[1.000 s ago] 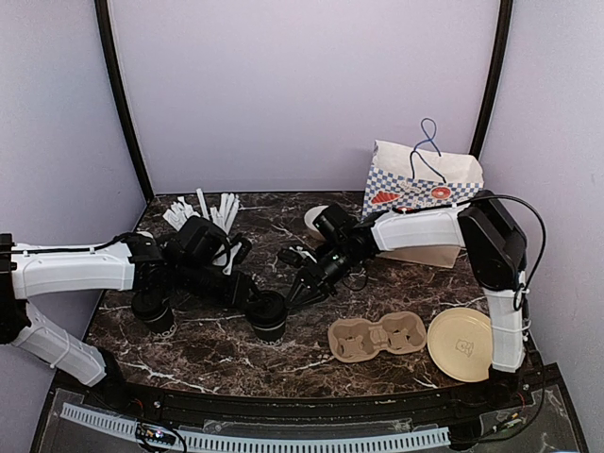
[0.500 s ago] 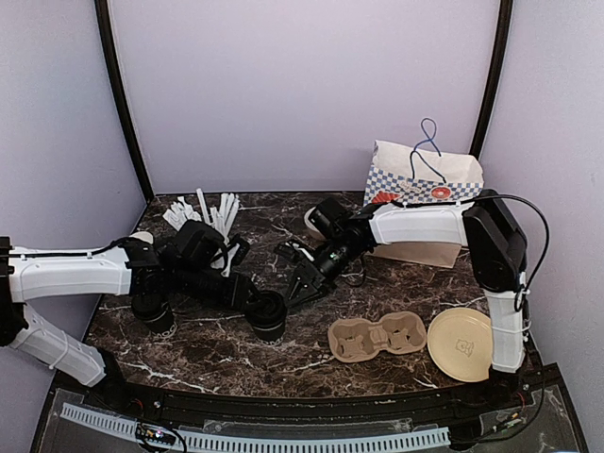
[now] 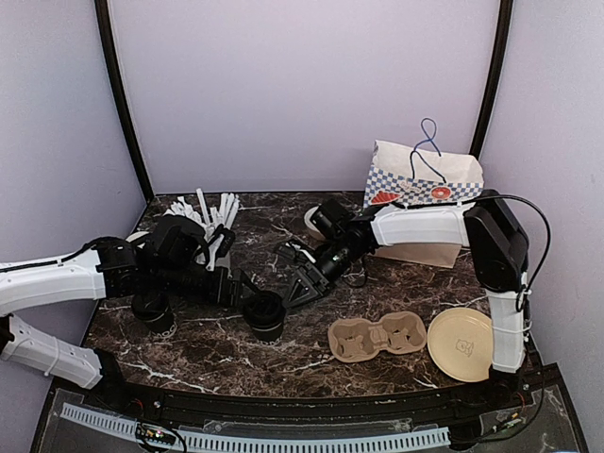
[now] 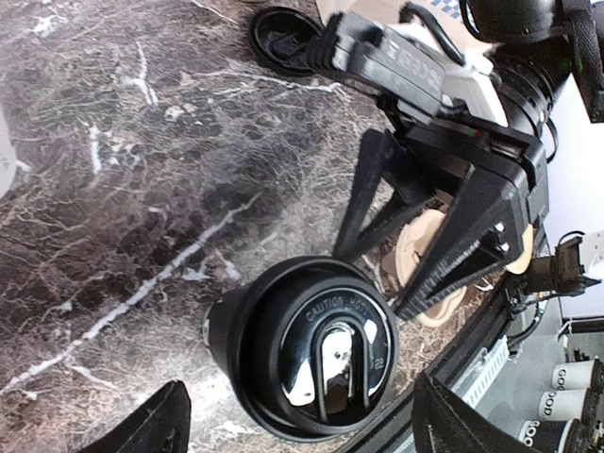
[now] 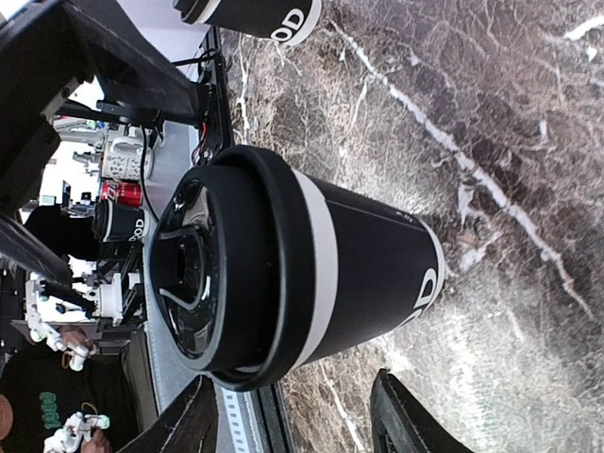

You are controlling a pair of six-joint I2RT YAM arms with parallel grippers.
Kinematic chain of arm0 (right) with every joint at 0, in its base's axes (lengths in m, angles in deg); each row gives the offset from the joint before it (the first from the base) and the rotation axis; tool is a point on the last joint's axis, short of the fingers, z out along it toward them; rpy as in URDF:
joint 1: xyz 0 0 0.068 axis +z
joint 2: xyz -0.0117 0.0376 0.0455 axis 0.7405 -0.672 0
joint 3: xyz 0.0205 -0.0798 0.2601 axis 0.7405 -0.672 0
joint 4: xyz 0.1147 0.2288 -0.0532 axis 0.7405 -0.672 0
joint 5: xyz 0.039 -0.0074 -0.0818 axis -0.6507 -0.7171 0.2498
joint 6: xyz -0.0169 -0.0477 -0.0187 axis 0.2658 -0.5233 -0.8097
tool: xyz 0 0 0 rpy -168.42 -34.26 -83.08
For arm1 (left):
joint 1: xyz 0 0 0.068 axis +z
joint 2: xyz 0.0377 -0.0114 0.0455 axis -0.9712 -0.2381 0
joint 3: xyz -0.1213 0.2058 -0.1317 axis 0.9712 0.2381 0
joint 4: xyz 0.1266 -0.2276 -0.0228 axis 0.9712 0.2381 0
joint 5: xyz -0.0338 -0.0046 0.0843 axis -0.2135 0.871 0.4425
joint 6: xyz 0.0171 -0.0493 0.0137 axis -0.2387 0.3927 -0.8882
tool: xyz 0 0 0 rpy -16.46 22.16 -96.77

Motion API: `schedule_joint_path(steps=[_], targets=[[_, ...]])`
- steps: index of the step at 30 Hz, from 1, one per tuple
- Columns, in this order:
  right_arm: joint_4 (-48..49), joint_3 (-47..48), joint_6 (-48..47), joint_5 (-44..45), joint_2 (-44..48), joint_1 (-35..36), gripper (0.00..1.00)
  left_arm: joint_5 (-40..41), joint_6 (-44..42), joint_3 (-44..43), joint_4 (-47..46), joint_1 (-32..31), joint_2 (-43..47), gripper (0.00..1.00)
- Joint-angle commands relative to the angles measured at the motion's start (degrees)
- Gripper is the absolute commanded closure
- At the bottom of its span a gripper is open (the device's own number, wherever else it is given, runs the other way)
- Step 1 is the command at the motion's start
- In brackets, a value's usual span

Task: Pack the takeout coffee

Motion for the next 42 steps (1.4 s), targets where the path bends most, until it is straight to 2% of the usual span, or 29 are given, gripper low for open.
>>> schedule_joint_path(steps=[1, 8, 22, 32, 35, 39, 42], targets=[[2.94, -2.19, 1.01, -3.34, 3.12, 1.01, 0.43, 4.29, -2.12, -0.88, 3.12, 0.41, 0.99, 0.19], [4.08, -3.73, 1.93, -4.37, 3.98, 3.04, 0.33, 2.3, -3.89, -0.48, 2.03, 1.36, -2.82, 0.31], [7.69, -3.03, 7.11, -3.88, -0.48, 3.39, 0.43, -0.45, -5.86, 0.54, -4.22, 3.9, -6.5, 0.44], [7.47, -0.89, 9.19, -3.46, -4.1, 3.07, 0.39, -3.69, -2.86, 4.74, -4.22, 3.93, -2.79, 0.56], [6.61, -0.88, 9.88, 1.25, -4.98, 2.62, 0.4, -4.38, -2.15, 6.16, -4.16, 3.9, -2.52, 0.62], [0.87, 1.23, 7.24, 19.79, -6.97, 1.67, 0.51, -3.7, -0.82, 7.71, -2.33, 3.9, -2.4, 0.65], [-2.31, 5.75, 4.6, 21.94, -8.21, -0.08, 0.54, -3.09, -0.32, 8.2, 0.68, 3.9, -1.69, 0.66]])
